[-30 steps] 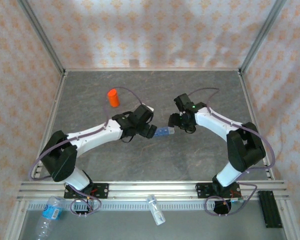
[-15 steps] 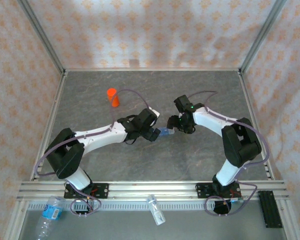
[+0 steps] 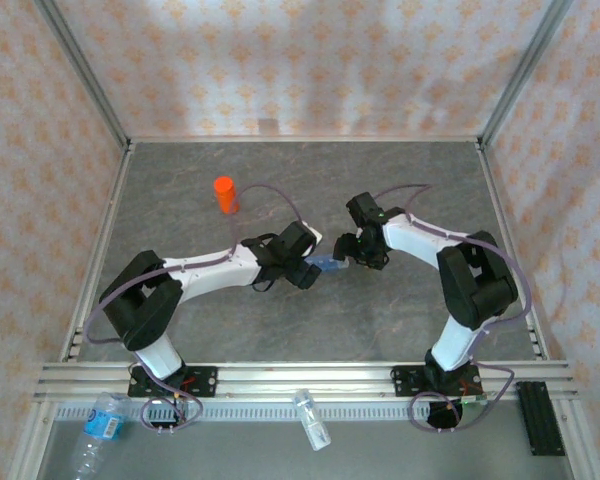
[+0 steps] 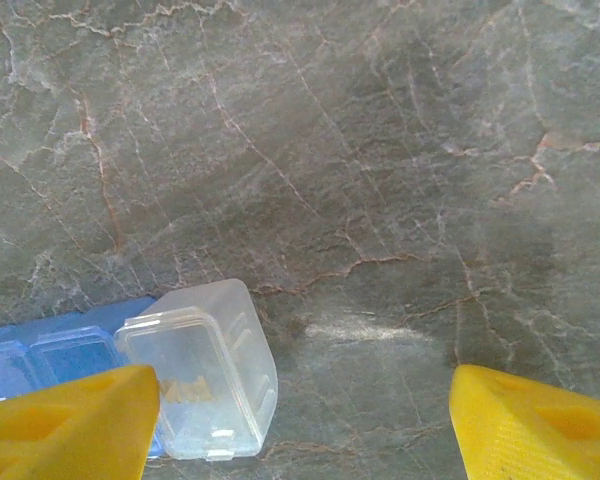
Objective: Sort the pills into containers
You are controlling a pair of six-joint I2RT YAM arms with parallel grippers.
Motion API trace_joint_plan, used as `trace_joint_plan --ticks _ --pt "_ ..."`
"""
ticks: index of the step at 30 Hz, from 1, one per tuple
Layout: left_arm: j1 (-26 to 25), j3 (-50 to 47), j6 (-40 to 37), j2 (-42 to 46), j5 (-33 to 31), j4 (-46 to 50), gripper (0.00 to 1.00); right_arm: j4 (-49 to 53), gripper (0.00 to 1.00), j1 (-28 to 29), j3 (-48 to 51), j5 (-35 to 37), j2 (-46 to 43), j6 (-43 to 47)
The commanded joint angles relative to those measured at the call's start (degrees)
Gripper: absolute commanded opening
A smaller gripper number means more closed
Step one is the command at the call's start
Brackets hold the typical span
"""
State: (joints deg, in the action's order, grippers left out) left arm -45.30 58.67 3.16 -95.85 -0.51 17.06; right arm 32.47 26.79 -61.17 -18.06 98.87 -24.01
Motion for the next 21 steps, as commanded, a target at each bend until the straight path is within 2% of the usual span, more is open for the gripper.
trace_joint_plan --ticks 1,13,21 --pt "-0.33 -0.67 -1.35 -0.86 0.28 -1.0 0.88 -0.3 0.76 -0.24 1.11 0.53 0.54 -0.15" --pt "-0.31 -1.06 -4.54 -3.16 3.91 -1.6 0.87 -0.48 0.76 -0.24 1.62 0.84 1.32 -0.28" --pt "-0.12 1.16 -5.81 -6.43 3.54 0.4 0.86 -0.91 0.75 -0.2 2.41 0.66 1.66 -0.51"
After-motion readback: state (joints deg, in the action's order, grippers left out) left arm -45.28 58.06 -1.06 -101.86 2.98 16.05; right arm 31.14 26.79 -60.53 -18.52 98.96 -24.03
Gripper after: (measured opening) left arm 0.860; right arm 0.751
